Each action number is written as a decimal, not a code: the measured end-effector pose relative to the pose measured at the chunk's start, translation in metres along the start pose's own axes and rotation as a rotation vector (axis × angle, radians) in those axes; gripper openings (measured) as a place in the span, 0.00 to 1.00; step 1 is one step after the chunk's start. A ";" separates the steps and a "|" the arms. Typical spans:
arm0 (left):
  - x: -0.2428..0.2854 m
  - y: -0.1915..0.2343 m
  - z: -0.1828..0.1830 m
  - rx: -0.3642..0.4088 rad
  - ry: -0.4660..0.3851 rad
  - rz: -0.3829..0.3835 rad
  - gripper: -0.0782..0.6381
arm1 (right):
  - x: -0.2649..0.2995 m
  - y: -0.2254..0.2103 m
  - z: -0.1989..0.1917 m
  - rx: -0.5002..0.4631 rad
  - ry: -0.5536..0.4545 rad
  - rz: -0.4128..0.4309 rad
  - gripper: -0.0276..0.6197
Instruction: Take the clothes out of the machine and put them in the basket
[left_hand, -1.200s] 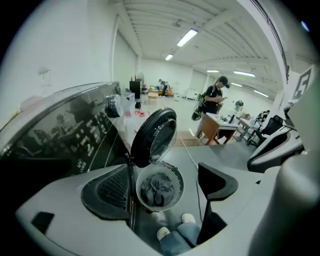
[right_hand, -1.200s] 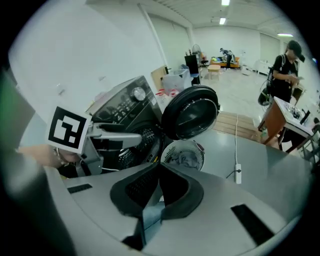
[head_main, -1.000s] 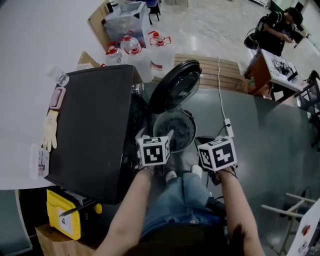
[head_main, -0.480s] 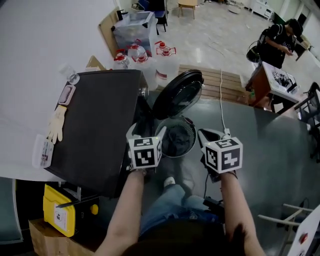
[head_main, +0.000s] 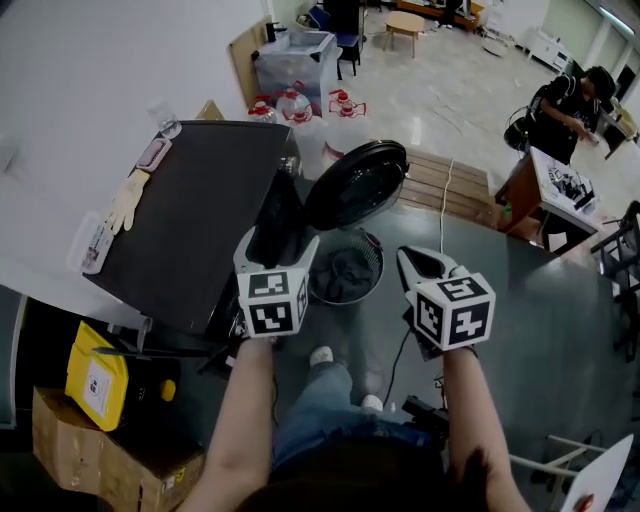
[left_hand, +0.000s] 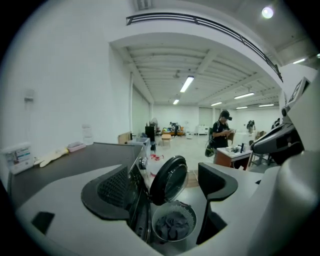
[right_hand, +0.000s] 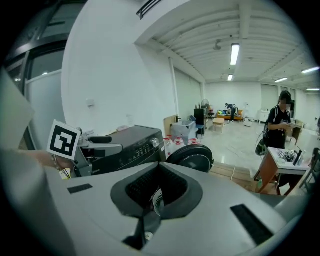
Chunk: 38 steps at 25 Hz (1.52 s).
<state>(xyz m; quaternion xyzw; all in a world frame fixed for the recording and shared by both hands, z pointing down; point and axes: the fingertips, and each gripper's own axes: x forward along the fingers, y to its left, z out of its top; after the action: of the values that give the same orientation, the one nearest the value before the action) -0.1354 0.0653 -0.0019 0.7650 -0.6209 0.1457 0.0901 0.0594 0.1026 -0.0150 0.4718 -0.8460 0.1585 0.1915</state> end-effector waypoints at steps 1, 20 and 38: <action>-0.010 -0.004 0.002 0.006 -0.009 0.014 0.72 | -0.010 0.002 0.000 -0.018 -0.014 0.012 0.05; -0.185 -0.093 0.057 0.205 -0.275 0.093 0.64 | -0.182 0.021 0.021 -0.230 -0.414 -0.015 0.05; -0.227 -0.057 0.122 0.287 -0.430 0.043 0.11 | -0.211 0.066 0.074 -0.371 -0.490 -0.112 0.05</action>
<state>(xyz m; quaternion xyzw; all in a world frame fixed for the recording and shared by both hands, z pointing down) -0.1082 0.2479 -0.1906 0.7700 -0.6148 0.0679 -0.1565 0.0915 0.2581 -0.1859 0.4987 -0.8542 -0.1279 0.0731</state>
